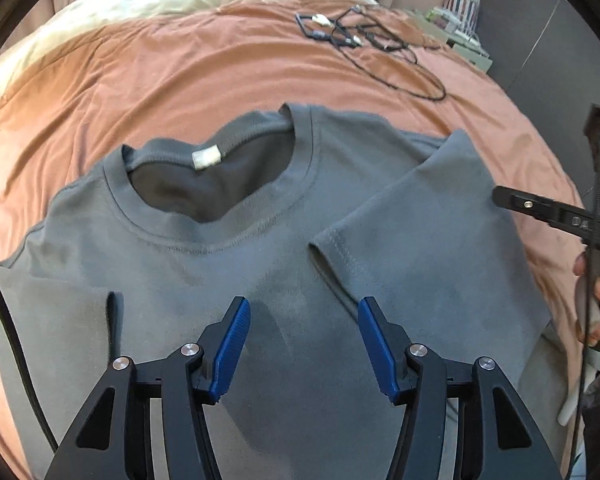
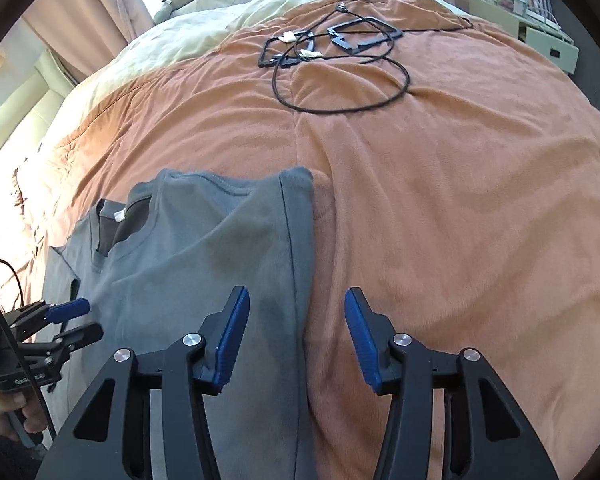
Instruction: Fold small clothes
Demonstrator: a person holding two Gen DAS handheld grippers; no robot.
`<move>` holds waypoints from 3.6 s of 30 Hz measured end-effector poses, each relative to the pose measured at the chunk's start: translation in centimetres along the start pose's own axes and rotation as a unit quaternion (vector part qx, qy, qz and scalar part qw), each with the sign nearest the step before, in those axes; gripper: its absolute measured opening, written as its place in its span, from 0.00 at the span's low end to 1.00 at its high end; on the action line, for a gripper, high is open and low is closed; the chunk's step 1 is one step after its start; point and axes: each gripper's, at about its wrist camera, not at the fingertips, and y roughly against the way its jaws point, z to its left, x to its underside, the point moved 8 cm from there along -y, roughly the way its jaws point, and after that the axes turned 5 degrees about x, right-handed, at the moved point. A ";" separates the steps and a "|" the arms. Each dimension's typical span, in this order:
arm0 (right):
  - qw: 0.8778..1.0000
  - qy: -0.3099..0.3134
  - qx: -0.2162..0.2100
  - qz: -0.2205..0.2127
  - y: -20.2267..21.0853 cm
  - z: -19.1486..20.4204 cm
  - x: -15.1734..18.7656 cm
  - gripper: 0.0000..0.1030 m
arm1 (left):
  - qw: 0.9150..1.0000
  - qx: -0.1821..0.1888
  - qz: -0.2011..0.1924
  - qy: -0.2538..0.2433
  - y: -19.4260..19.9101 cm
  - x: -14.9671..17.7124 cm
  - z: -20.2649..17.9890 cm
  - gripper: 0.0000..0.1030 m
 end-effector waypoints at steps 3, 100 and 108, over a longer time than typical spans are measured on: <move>1.000 0.013 0.009 -0.006 -0.2 0.7 -0.8 0.46 | 0.999 0.015 -0.034 0.010 1.1 -1.1 0.0 0.57; 0.988 0.071 0.129 0.054 7.2 -2.2 10.7 0.54 | 0.999 0.001 0.029 -0.018 -1.4 8.1 -11.8 0.53; 0.991 0.021 0.124 0.055 8.0 -3.6 11.6 0.54 | 0.999 0.013 0.040 -0.024 -0.4 9.5 -12.7 0.53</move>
